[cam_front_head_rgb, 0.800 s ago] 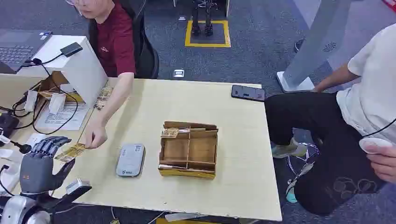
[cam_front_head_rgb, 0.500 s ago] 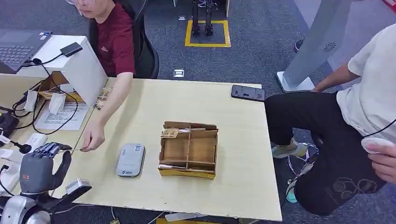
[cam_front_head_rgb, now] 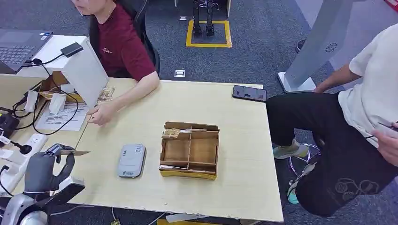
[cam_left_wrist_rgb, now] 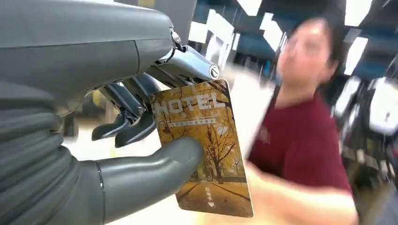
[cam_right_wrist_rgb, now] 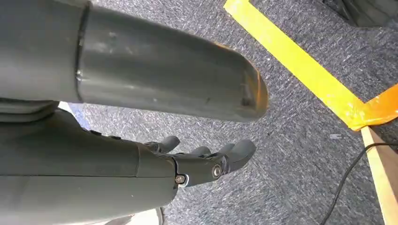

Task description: Pass the card to the sensor for recognition and then transmit it.

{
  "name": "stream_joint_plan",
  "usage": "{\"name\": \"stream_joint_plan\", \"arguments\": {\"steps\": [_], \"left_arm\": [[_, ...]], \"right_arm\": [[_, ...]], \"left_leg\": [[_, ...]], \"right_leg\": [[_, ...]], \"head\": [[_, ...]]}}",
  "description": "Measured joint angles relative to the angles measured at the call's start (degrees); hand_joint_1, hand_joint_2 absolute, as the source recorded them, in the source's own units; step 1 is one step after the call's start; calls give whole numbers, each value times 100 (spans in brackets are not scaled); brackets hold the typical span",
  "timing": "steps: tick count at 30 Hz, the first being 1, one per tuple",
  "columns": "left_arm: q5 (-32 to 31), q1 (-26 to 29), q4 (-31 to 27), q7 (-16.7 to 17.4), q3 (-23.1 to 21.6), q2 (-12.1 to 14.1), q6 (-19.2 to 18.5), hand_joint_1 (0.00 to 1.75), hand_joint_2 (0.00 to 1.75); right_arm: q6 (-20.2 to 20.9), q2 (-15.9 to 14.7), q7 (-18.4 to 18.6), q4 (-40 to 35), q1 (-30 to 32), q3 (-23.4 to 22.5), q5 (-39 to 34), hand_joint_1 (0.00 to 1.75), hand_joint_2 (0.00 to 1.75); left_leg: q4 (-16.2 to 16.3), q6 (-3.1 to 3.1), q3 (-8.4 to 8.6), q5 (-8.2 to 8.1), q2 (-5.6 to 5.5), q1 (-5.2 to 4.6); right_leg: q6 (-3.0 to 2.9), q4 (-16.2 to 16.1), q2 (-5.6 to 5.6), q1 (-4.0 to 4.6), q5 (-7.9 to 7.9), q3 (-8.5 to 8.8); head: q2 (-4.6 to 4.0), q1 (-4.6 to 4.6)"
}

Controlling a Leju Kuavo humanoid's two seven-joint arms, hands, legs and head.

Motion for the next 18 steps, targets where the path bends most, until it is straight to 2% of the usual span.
{"name": "stream_joint_plan", "arguments": {"steps": [2,7,8,10,13,15,18], "left_arm": [[382,-27,-7,44,0,-68,-452,175,175],[487,-85,-15,81,0,-177,-590,175,175],[597,-91,-20,90,0,-197,-722,175,175],[1039,-94,-66,166,0,-241,-1286,175,175],[1475,-98,-206,604,-4,-374,-2009,175,175],[1495,-114,-291,1068,-43,-472,-2188,175,175],[1405,-172,-315,1412,-186,-542,-2260,175,175]], "right_arm": [[-13,0,-2,0,10,0,-29,0,0],[-13,0,-4,0,39,0,-37,0,0],[-13,0,-4,0,41,0,-42,0,0],[-33,0,-4,0,51,-7,-66,0,0],[-118,2,-9,2,72,-15,-103,0,0],[-135,7,-11,2,95,-31,-142,0,0],[-146,9,-39,2,117,-48,-166,0,0]], "left_leg": [[0,0,0,0,0,0],[0,0,0,0,0,-1],[0,0,0,0,0,-1],[0,0,0,0,0,-1],[1,0,0,0,0,-1],[1,0,0,0,0,-1],[1,0,0,0,0,-1]], "right_leg": [[0,0,0,0,0,1],[0,0,1,0,1,1],[0,0,1,0,0,0],[0,0,0,0,0,-1],[0,0,0,0,0,-1],[0,0,1,-1,1,-1],[0,0,0,-1,1,-1]], "head": [[0,2],[2,2],[0,0],[2,2],[2,2],[0,2],[2,4]]}}
